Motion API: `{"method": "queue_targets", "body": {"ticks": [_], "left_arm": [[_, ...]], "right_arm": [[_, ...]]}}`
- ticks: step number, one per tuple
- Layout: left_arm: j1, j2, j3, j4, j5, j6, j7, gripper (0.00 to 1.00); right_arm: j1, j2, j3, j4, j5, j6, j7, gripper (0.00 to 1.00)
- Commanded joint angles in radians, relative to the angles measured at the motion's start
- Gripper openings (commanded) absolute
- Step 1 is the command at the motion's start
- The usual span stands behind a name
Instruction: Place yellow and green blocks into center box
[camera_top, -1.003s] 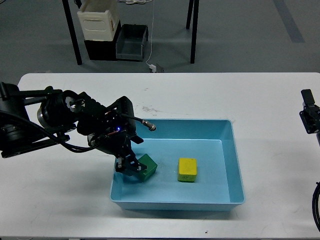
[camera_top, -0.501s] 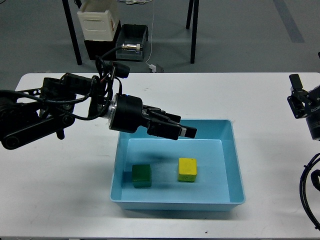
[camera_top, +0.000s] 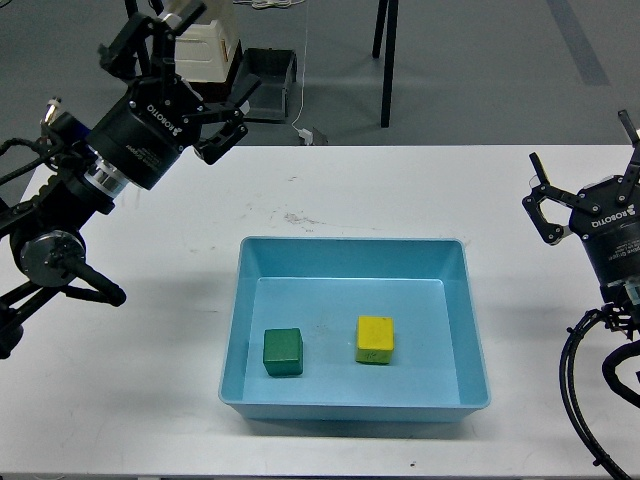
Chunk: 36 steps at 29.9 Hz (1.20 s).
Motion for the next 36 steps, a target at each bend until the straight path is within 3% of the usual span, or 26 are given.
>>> {"method": "queue_targets", "body": {"ticks": [1,6,10,20,26,36], "left_arm": [[0.1,-0.031,-0.071,-0.031,-0.274,0.09,0.027,1.0],[0.327,-0.159,-0.337,-0.037,-0.339,0.112,0.052,1.0],[0.424,-0.205,-0.423,-0.075,-0.343,0.096,0.104,1.0],[0.603,-0.289,-0.448,-0.156,-0.345,0.061,0.121,1.0],[0.64,-0.334,-0.469,-0.159,-0.354,0.043,0.116,1.0],[0.676,-0.352,-0.46,-0.156,-0.526,0.01,0.124,1.0]], "right_arm": [[-0.069,0.073,0.051,0.009,0.093,0.006,-0.039,1.0],[-0.14,0.15,0.101,0.009,0.097,0.003,-0.04,1.0],[-0.172,0.15,0.108,0.007,0.143,-0.02,-0.04,1.0],[-0.22,0.15,0.121,0.007,0.179,-0.06,-0.051,1.0],[-0.249,0.15,0.121,0.009,0.307,-0.058,-0.049,1.0],[-0.267,0.15,0.121,0.004,0.314,-0.054,-0.039,1.0]]}}
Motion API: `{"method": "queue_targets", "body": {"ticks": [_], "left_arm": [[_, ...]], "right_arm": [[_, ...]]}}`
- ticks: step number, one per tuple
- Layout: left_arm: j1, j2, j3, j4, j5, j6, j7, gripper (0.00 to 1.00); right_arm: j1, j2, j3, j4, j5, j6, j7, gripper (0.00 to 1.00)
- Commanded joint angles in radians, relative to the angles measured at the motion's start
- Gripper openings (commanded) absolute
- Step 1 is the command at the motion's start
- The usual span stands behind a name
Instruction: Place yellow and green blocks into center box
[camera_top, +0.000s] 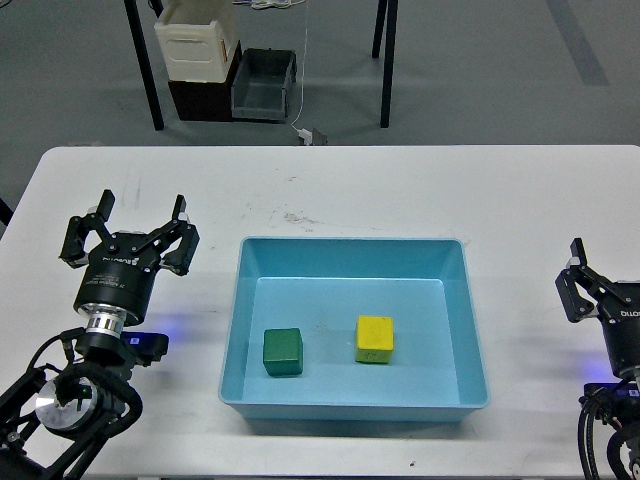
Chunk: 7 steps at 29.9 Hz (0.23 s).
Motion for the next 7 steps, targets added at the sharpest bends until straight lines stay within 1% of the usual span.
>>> {"method": "queue_targets", "body": {"ticks": [1,7], "left_arm": [[0.008,0.0,0.002,0.004,-0.025,-0.012,-0.001,1.0],[0.008,-0.002,-0.001,0.007,-0.025,-0.014,-0.006,1.0]], "right_arm": [[-0.006,0.0,-0.001,-0.004,-0.001,0.004,0.001,1.0],[-0.006,0.0,-0.003,-0.008,-0.003,0.013,0.003,1.0]]}}
